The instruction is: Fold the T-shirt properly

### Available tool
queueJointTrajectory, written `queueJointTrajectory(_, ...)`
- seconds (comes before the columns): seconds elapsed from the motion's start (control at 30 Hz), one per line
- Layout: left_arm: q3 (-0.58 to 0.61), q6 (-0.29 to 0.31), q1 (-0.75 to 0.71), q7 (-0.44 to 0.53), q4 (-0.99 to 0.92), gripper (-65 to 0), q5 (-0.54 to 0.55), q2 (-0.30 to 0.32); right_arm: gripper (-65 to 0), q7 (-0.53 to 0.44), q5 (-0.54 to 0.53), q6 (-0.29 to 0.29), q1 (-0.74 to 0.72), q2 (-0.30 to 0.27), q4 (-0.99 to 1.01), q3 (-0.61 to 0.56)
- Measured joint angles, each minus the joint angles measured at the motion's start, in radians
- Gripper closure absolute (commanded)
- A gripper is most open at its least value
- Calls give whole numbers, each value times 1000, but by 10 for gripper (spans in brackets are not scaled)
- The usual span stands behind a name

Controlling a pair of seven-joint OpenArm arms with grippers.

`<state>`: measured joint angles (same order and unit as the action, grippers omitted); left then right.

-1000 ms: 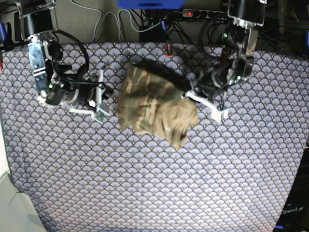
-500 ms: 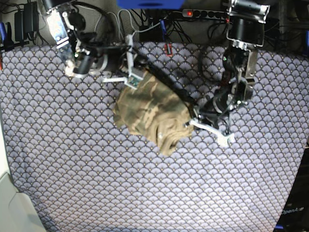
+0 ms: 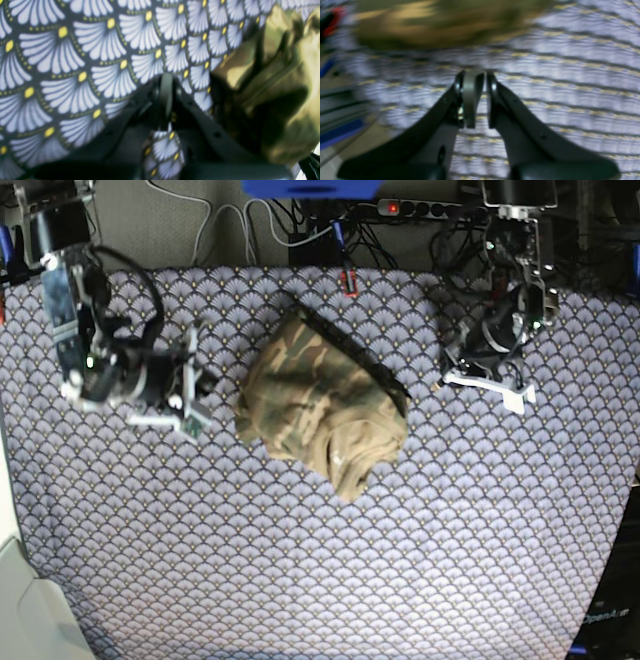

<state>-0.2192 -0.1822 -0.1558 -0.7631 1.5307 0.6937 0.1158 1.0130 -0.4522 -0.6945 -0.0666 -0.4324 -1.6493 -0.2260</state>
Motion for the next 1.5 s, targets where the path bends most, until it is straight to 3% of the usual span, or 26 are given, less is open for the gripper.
queueJointTrajectory(0.17,0,11,42,18,-59,0,14,-62,-62,-23,1,0,-168,2,231,-19)
queueJointTrajectory(0.37,5,21,117,30,-142,0,-23,-114,-62,-79,-1,0,-276,7,377,-159)
queueJointTrajectory(0.6,75,0,226,42,-213,0,-211,-201,-62,-69,8,4,-222,93,333,-196)
queueJointTrajectory(0.77,77,-2,347,17,-329,0,-230,-230,-62,-3,22,3,-81,127,162,-196)
queueJointTrajectory(0.9,83,0,409,40,-389,0,-219,-235,-62,-19,0,0,24,135,46,-201)
queueJointTrajectory(1.27,80,3,355,55,-344,0,-209,-217,-62,-29,-5,-1,47,28,30,-170)
queueJointTrajectory(1.37,78,-8,283,19,-201,0,-218,-165,-62,-28,-3,-1,39,-16,26,-83)
queueJointTrajectory(1.5,22,4,230,-171,21,0,-206,-82,-61,-11,0,0,54,-101,23,16)
